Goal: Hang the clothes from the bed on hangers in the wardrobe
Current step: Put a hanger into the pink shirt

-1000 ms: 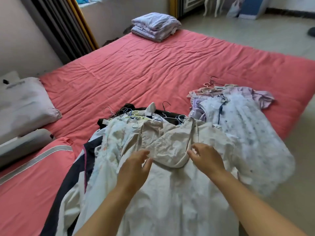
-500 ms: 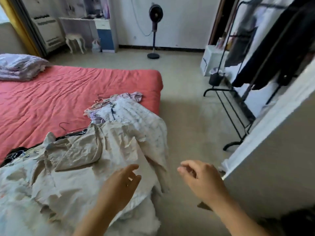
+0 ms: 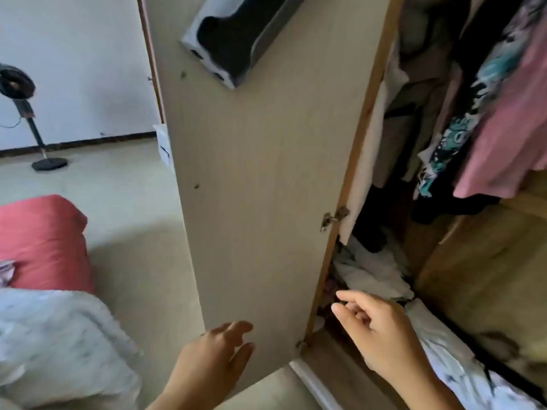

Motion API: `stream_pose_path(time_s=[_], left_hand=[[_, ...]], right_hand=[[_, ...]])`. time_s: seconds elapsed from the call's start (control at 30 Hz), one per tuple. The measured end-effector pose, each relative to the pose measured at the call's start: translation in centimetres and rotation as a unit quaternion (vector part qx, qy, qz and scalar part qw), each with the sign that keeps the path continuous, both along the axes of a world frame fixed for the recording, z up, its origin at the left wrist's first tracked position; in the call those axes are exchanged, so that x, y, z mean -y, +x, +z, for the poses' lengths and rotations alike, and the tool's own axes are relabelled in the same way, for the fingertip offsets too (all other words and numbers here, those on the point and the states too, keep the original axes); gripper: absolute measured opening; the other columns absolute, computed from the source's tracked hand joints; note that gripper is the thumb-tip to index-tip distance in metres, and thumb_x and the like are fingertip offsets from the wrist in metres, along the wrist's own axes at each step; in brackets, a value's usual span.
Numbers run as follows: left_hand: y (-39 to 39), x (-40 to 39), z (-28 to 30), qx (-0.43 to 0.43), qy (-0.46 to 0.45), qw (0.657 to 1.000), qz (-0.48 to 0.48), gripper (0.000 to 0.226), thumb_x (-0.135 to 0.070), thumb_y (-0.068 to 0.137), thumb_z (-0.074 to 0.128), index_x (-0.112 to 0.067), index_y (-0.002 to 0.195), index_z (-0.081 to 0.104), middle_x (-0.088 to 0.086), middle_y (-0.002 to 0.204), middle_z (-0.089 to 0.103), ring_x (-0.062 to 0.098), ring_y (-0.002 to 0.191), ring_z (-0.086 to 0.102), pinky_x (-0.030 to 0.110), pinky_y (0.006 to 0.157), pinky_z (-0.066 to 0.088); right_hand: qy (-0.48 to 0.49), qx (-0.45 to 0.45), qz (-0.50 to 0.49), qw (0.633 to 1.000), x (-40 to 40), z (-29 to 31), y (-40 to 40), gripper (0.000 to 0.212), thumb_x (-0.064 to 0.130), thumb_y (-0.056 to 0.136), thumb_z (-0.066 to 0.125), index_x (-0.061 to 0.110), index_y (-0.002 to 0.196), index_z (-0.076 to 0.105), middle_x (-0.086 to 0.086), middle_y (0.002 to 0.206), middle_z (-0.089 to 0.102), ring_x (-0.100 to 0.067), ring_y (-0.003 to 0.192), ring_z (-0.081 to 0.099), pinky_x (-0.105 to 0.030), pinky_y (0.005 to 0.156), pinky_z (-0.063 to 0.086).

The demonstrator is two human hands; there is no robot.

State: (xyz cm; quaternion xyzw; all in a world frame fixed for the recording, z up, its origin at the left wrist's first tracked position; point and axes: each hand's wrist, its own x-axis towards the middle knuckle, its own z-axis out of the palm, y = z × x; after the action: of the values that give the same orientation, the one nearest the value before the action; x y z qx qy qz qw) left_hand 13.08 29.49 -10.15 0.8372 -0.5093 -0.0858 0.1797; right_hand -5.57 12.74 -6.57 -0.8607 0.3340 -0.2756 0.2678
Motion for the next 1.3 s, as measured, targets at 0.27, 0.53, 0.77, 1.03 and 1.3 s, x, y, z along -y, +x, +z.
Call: stream_pose_path(time_s=[0.27,0.53,0.77,1.03,1.3], left_hand=[[-6.6,18.5,12.4,0.139,-0.094,0.967,-0.190,0.058,-0.066,0.082,0.011,-0.043,0.130,0.035,-0.020,0.115,0.055,0.003,0.101,0.059,0.020,0.080,0.047],[-11.7,29.7,24.4,0.251,-0.236,0.893,-0.288,0.050,-0.058,0.087,0.020,-0.035,0.124,0.044,-0.011,0.113,0.058,0.010,0.103,0.057,0.030,0.080,0.047],[-13.4,37.0,34.8,0.294,-0.322,0.853,-0.288,0.037,-0.053,0.092,0.038,-0.034,0.120,0.052,-0.009,0.110,0.063,0.015,0.103,0.059,0.030,0.081,0.047],[-12.9,46.6,43.5,0.322,-0.440,0.801,-0.246,0.043,-0.039,0.093,0.047,-0.021,0.133,0.048,-0.001,0.133,0.049,0.018,0.123,0.042,0.032,0.091,0.040],[-15.0,54.7,49.2,0.379,-0.420,0.815,-0.126,0.041,-0.033,0.097,0.040,-0.012,0.132,0.042,0.010,0.131,0.048,0.026,0.119,0.043,0.038,0.093,0.039]], right_hand=[[-0.113,0.142,-0.120,0.976,13.2,9.7,-8.6,0.047,0.058,0.078,0.054,0.022,0.103,0.070,0.011,0.073,0.064,-0.007,0.066,0.059,-0.017,0.056,0.044],[-0.237,0.196,-0.215,0.927,20.3,19.7,-12.8,0.041,0.058,0.079,0.057,0.026,0.101,0.071,0.013,0.070,0.067,-0.003,0.064,0.062,-0.025,0.058,0.049],[-0.318,0.228,-0.266,0.881,24.1,26.9,-13.5,0.028,0.043,0.080,0.062,0.022,0.097,0.072,0.007,0.072,0.068,-0.008,0.067,0.063,-0.034,0.064,0.054],[-0.334,0.207,-0.324,0.861,29.8,31.3,-12.3,0.021,0.031,0.080,0.069,0.018,0.096,0.072,0.008,0.081,0.067,-0.011,0.073,0.061,-0.029,0.070,0.051],[-0.344,0.174,-0.361,0.849,33.3,34.5,-12.5,0.024,0.036,0.083,0.064,0.020,0.100,0.069,0.009,0.079,0.060,-0.013,0.077,0.060,-0.029,0.073,0.050]])
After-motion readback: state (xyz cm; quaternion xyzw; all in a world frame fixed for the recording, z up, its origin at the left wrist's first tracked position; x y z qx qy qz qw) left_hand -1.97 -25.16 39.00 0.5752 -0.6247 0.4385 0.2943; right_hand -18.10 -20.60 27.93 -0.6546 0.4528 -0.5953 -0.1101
